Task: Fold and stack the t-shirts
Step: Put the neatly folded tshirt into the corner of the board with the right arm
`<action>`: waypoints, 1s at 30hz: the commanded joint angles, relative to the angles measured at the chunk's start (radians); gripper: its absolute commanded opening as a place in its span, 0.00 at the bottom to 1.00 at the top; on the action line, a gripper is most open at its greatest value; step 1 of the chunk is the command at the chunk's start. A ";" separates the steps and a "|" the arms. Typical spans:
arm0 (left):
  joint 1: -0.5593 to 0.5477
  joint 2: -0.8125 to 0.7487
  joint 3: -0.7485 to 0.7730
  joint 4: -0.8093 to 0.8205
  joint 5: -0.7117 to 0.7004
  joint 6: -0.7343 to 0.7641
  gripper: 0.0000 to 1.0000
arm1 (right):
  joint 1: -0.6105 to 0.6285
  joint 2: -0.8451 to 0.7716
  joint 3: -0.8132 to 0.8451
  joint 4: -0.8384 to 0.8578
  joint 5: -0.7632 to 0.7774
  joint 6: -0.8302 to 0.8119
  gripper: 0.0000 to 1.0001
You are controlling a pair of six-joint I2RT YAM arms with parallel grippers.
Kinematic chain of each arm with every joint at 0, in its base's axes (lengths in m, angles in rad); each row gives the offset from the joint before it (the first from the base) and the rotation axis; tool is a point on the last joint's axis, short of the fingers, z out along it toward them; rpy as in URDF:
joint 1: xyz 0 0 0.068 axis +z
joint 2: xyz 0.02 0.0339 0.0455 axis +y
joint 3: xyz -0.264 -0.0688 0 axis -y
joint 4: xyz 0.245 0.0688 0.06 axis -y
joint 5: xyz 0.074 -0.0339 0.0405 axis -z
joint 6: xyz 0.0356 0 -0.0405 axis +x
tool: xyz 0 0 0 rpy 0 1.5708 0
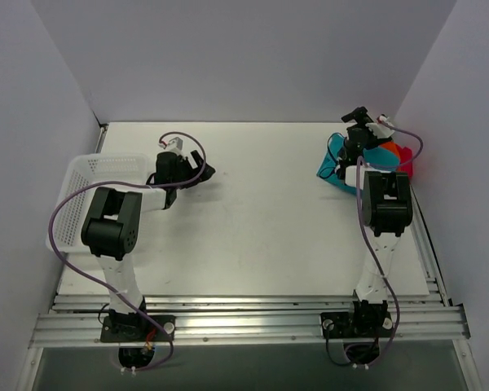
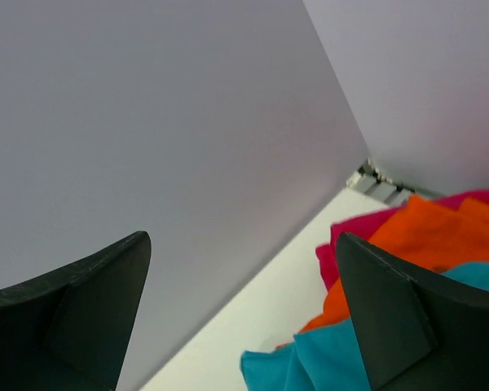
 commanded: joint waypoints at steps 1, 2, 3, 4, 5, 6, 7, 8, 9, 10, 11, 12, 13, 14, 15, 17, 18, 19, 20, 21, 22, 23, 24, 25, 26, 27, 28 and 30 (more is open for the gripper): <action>-0.010 -0.069 -0.001 0.044 0.000 0.016 0.95 | 0.042 -0.148 -0.039 0.447 0.100 -0.176 0.92; -0.011 -0.070 -0.001 0.042 0.000 0.016 0.95 | 0.052 -0.173 -0.061 0.452 0.113 -0.193 0.92; -0.011 -0.073 -0.001 0.042 0.000 0.016 0.95 | 0.061 -0.185 -0.084 0.492 0.119 -0.222 0.93; -0.013 -0.075 -0.003 0.042 0.002 0.016 0.95 | 0.070 -0.200 -0.111 0.504 0.121 -0.227 0.93; -0.014 -0.076 -0.003 0.042 0.003 0.016 0.95 | 0.087 -0.231 -0.137 0.513 0.123 -0.230 0.93; -0.014 -0.078 -0.003 0.042 0.002 0.015 0.95 | 0.098 -0.246 -0.191 0.526 0.130 -0.247 0.93; -0.014 -0.078 -0.003 0.042 0.003 0.015 0.95 | 0.109 -0.266 -0.225 0.551 0.145 -0.246 0.94; -0.014 -0.078 -0.003 0.044 0.003 0.015 0.95 | 0.127 -0.310 -0.261 0.561 0.159 -0.235 0.94; -0.014 -0.078 -0.003 0.044 0.005 0.013 0.95 | 0.136 -0.335 -0.335 0.564 0.158 -0.223 0.94; -0.014 -0.078 -0.003 0.045 0.005 0.013 0.95 | 0.151 -0.367 -0.370 0.540 0.162 -0.212 0.94; -0.014 -0.076 -0.003 0.048 0.006 0.012 0.95 | 0.168 -0.442 -0.407 0.511 0.165 -0.212 0.94; -0.014 -0.076 -0.003 0.048 0.012 0.007 0.95 | 0.212 -0.485 -0.439 0.425 0.172 -0.218 0.93; -0.016 -0.076 -0.003 0.050 0.015 0.007 0.95 | 0.240 -0.534 -0.493 0.362 0.191 -0.244 0.93; -0.017 -0.078 -0.003 0.053 0.019 0.004 0.95 | 0.289 -0.635 -0.512 0.283 0.252 -0.249 0.93; -0.019 -0.078 -0.003 0.059 0.022 0.001 0.95 | 0.305 -0.683 -0.521 0.080 0.286 -0.235 0.93; -0.022 -0.078 0.005 0.054 0.025 -0.001 0.95 | 0.311 -0.807 -0.506 -0.192 0.299 -0.039 0.93; -0.024 -0.076 0.012 0.050 0.029 -0.002 0.95 | 0.308 -0.829 -0.484 -0.446 0.288 0.022 0.93; -0.024 -0.078 0.014 0.051 0.038 -0.002 0.95 | 0.310 -0.845 -0.457 -0.550 0.294 0.053 0.93; -0.024 -0.083 0.011 0.053 0.040 -0.004 0.95 | 0.313 -0.843 -0.382 -0.662 0.287 0.087 0.93; -0.025 -0.087 0.006 0.064 0.040 -0.005 0.95 | 0.317 -0.833 -0.336 -0.882 0.293 0.111 0.93; -0.027 -0.098 -0.009 0.067 0.037 -0.007 0.95 | 0.323 -0.802 -0.290 -0.987 0.337 0.145 0.93; -0.028 -0.104 -0.014 0.070 0.034 -0.008 0.95 | 0.326 -0.787 -0.203 -1.093 0.356 0.180 0.93; -0.030 -0.107 -0.017 0.067 0.032 -0.008 0.95 | 0.329 -0.773 -0.169 -1.251 0.380 0.247 0.93; -0.031 -0.116 -0.009 0.059 0.032 -0.008 0.95 | 0.337 -0.760 -0.145 -1.304 0.411 0.263 0.93; -0.034 -0.122 -0.008 0.051 0.031 -0.008 0.95 | 0.342 -0.759 -0.136 -1.329 0.416 0.265 0.94; -0.036 -0.129 -0.006 0.041 0.029 -0.004 0.95 | 0.343 -0.763 -0.138 -1.344 0.414 0.267 0.94; -0.037 -0.150 -0.008 0.033 0.025 -0.002 0.95 | 0.343 -0.777 -0.145 -1.338 0.405 0.262 0.93; -0.042 -0.175 -0.014 0.016 0.000 0.005 0.95 | 0.349 -0.797 -0.194 -1.276 0.338 0.212 0.90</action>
